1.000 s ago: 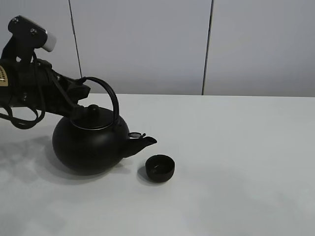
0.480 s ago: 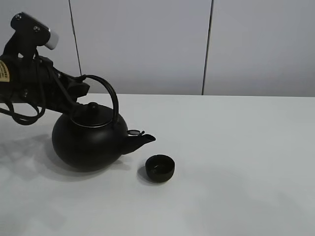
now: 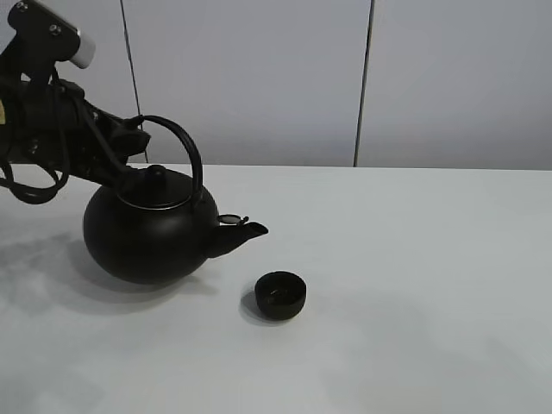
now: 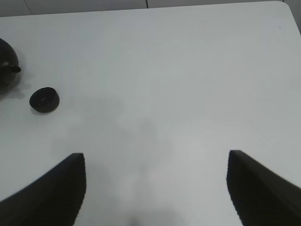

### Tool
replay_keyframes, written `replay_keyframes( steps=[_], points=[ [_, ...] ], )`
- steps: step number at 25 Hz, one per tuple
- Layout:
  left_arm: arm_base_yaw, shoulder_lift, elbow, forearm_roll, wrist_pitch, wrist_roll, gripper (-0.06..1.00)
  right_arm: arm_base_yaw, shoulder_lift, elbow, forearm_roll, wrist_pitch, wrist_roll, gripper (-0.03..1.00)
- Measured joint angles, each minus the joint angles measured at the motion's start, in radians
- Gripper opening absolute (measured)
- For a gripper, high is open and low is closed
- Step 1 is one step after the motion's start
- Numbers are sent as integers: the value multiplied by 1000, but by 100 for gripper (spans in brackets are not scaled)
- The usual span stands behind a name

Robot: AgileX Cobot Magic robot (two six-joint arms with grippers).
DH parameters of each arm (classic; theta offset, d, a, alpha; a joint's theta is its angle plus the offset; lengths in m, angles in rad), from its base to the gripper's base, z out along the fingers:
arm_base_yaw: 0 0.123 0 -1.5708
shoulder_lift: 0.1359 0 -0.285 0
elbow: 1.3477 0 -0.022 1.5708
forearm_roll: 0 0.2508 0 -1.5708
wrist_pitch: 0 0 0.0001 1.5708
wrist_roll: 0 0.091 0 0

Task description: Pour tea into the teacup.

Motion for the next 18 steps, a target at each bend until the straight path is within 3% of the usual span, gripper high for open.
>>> replay_keyframes(
  steps=[18],
  points=[
    [-12,0,0,23,5,1,12,0,0,0,0,0,0,57]
  ],
)
